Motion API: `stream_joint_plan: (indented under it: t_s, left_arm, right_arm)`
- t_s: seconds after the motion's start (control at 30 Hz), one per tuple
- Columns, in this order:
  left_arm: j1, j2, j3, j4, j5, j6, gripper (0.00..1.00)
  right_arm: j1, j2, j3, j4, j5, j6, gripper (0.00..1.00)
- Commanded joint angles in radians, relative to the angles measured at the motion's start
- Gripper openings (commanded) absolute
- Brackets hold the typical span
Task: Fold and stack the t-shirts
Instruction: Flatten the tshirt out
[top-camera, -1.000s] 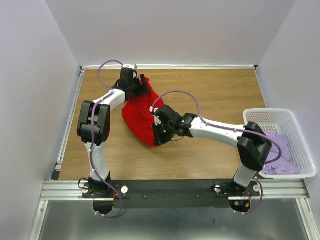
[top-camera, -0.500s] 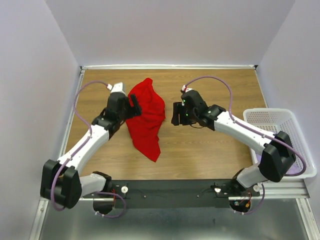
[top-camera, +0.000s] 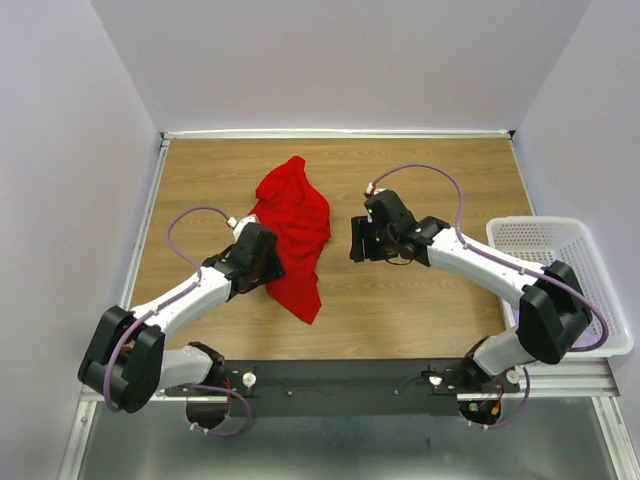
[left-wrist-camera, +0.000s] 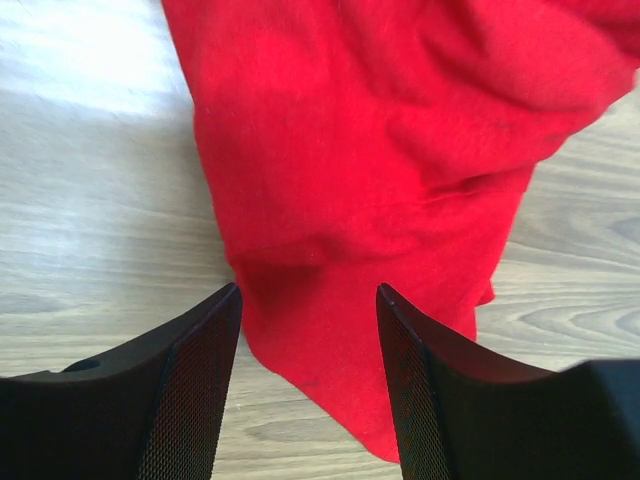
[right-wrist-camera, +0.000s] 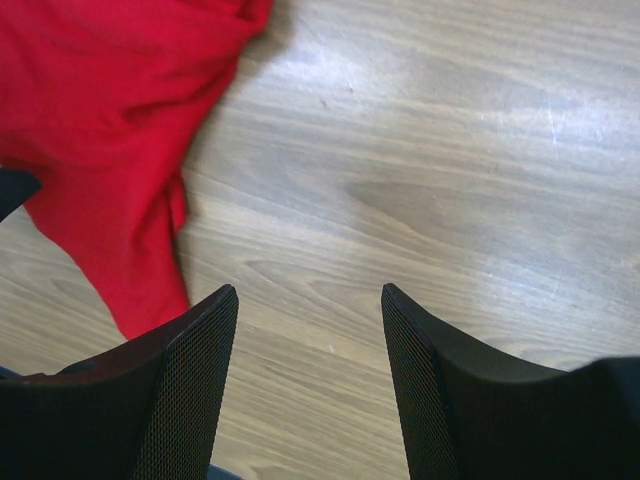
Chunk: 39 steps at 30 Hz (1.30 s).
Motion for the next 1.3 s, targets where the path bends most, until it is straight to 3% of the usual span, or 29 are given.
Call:
stream_joint_plan:
  t_s: [0.0, 0.47, 0.67, 0.87, 0.97, 1.07, 1.13, 1.23, 1.27]
  left_arm:
    - [-0.041, 0.041, 0.002, -0.010, -0.040, -0.066, 0.64]
    - [-0.143, 0.073, 0.032, -0.206, -0.154, -0.172, 0.64]
    - [-0.149, 0.062, 0.014, -0.193, -0.148, -0.189, 0.64]
    - [-0.153, 0.149, 0.040, -0.154, -0.143, -0.166, 0.60]
    - [-0.169, 0.183, 0.040, -0.151, -0.142, -0.164, 0.46]
    - [-0.180, 0.188, 0.029, -0.140, -0.137, -0.172, 0.24]
    - [-0.180, 0.177, 0.029, -0.140, -0.137, -0.171, 0.02]
    - [-0.180, 0.136, 0.067, -0.186, -0.165, -0.157, 0.00]
    - [-0.180, 0.104, 0.148, -0.281, -0.200, -0.148, 0.00]
  right_arm:
    - [0.001, -0.023, -0.043, 0.004, -0.023, -0.020, 0.67]
    - [0.000, -0.011, -0.080, 0.036, -0.054, -0.055, 0.67]
    - [0.000, -0.009, -0.100, 0.055, -0.057, -0.049, 0.67]
    - [0.000, -0.011, -0.115, 0.066, -0.098, -0.046, 0.67]
    - [0.000, -0.011, -0.123, 0.072, -0.111, -0.046, 0.67]
    - [0.001, -0.017, -0.139, 0.090, -0.120, -0.039, 0.67]
    - [0.000, -0.020, -0.149, 0.115, -0.121, -0.026, 0.67]
    - [0.001, -0.012, -0.158, 0.148, -0.129, -0.013, 0.67]
    - [-0.002, 0.001, -0.159, 0.165, -0.128, -0.005, 0.67]
